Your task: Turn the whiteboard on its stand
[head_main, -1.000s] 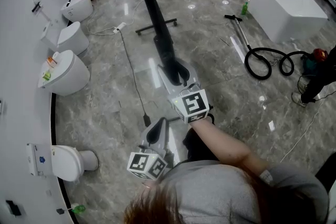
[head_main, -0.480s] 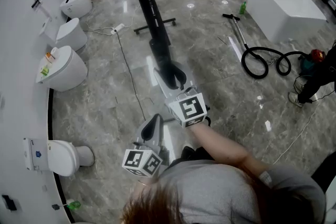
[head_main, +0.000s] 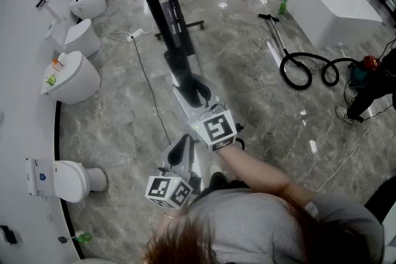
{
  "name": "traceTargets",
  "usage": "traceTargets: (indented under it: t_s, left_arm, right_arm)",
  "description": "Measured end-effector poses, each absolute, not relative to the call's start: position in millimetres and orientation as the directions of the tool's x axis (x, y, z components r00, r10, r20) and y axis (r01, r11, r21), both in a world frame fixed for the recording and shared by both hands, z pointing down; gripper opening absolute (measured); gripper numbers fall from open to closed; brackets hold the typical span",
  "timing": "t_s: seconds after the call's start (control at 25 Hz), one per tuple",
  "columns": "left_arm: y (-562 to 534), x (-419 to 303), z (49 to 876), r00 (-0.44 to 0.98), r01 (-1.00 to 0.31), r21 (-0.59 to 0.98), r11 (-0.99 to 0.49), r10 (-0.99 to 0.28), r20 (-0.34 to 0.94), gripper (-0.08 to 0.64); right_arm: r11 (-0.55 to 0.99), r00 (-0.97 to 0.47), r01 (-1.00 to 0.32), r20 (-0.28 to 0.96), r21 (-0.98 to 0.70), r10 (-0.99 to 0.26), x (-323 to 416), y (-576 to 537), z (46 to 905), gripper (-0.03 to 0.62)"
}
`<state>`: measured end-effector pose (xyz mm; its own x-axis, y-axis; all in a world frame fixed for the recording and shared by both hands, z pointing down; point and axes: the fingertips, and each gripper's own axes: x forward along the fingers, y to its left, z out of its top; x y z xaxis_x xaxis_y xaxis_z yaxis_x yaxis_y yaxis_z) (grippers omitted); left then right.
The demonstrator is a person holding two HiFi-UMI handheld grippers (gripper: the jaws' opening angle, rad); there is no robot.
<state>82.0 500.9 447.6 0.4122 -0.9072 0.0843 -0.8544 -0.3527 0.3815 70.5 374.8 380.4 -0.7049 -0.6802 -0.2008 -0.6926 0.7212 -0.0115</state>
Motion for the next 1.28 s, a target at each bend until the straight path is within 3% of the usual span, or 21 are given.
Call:
traceTargets:
  t_s: [0.32,0.72,1.0,1.16,1.28]
  left_arm:
    - [508.4,82.9,435.4,0.394,-0.866,0.359,-0.348,-0.917,0.061,-0.005]
    - [511.5,102.5,424.3,0.424,-0.856,0.343,-0.387,-0.905,0.037,-0.005]
    - [523.7,128.2,420.7,0.437,-0.853,0.332,-0.403,-0.899,0.032,-0.005]
    - [536.3,140.8,423.2,0.436,-0.854,0.332,-0.401,-0.899,0.034,-0.005]
    - [548.7,151.9,425.7,0.432,-0.856,0.332,-0.396,-0.901,0.04,-0.005]
  right_arm:
    - [0.726,-0.717,-0.688,-0.148,-0.01,-0.681,73.4,377.2,378.2,0.172]
    - [0.741,-0.73,-0.671,-0.173,-0.001,-0.661,100.2,414.2,372.5,0.173]
    - [0.77,-0.76,-0.638,-0.167,0.003,-0.629,129.7,456.7,369.5,0.109]
    - [0.776,-0.761,-0.63,-0.189,-0.009,-0.62,143.1,477.7,369.0,0.023]
    - [0.781,-0.767,-0.624,-0.175,-0.021,-0.617,156.5,493.5,375.7,0.008]
